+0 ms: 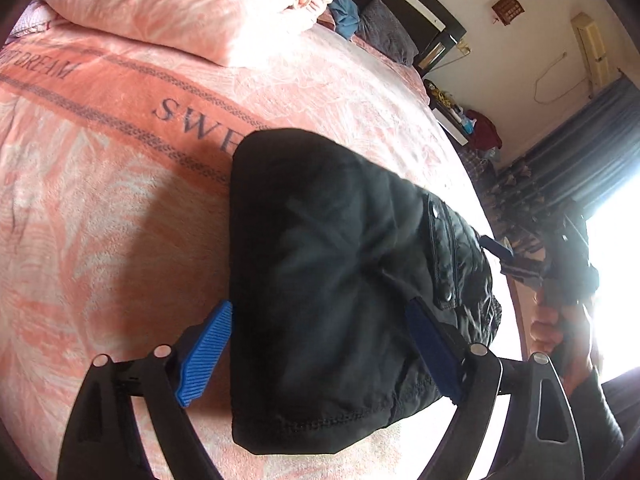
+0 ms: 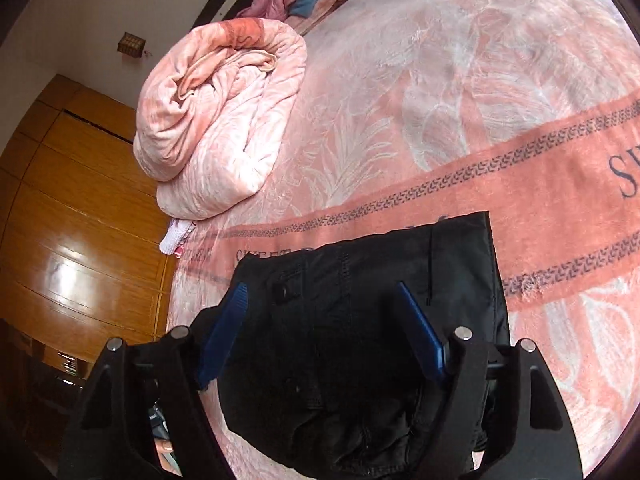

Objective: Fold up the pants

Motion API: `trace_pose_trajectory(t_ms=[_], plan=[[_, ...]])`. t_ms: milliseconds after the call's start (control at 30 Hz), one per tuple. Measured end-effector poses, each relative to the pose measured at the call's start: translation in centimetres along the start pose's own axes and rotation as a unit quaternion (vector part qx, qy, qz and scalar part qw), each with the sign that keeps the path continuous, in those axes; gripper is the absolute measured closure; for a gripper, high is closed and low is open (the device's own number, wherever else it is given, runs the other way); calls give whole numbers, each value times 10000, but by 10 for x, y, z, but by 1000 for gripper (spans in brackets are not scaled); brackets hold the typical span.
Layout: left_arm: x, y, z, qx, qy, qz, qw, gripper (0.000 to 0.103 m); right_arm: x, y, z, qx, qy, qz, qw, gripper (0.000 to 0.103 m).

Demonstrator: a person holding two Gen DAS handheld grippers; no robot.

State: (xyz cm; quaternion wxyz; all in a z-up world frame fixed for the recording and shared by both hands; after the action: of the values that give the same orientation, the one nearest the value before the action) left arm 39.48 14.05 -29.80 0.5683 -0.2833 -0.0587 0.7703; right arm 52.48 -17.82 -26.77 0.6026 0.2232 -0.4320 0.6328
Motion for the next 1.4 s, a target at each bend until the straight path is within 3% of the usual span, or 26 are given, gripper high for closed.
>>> trace_pose_trajectory(t_ms=[67,133,200,267,367,500,567,633,733,800,900,1067,1167,1400], plan=[[-1,9,-9,135,-156,-118,9997,14,-28,0,-27,168,400,-264,9987,34],[-5,16,-22,409,-101,-7,9991,14,-33,0,-33,125,542,-248,9981,36],[0,17,-20,427,-101,67,9990,14,-24,5,-19,13,419,-160,9990,35],[2,16,-13,323,-86,15,9994,14,0,19,8,-214,17,108,9997,35],[1,13,-10,281,-81,-15,9996,12,18,57,43,-355,-34,505,9981,35],[-1,13,-18,370,-189,57,9991,10,-1,97,46,-270,199,296,9990,33],[-1,15,-24,479,-256,141,9984,10,-21,105,33,-109,238,96,9996,34],[1,18,-18,493,-310,263,9980,10,-16,107,37,-245,157,42,9996,33],[4,24,7,368,-413,247,9982,6,10,119,67,-658,-198,-67,9976,24],[6,35,29,298,-539,194,9979,4,28,139,91,-844,-160,42,9963,14],[4,60,66,273,-751,53,9968,4,46,182,124,-860,-198,59,9961,11],[-4,103,151,-622,-1557,-283,9854,4,67,258,183,-897,11,-157,9958,8],[-16,128,203,-1051,-1900,-420,9752,4,87,297,217,-913,294,57,9954,6],[-56,179,308,-1664,-1892,-632,9657,4,144,359,278,-1102,1343,895,9807,3]])
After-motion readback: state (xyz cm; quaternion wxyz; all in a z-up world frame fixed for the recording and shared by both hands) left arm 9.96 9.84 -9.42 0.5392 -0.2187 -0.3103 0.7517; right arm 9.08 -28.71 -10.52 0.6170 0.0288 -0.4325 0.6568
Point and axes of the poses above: each gripper's, at about its wrist camera, not at the fingertips, and z roughly against the way its jaws point, x to its left, y to its underside, the point moved 8 cm from there along -z, roughly the way its jaws point, and after that the axes turned 11 degrees about -y, right-handed, at the moved point
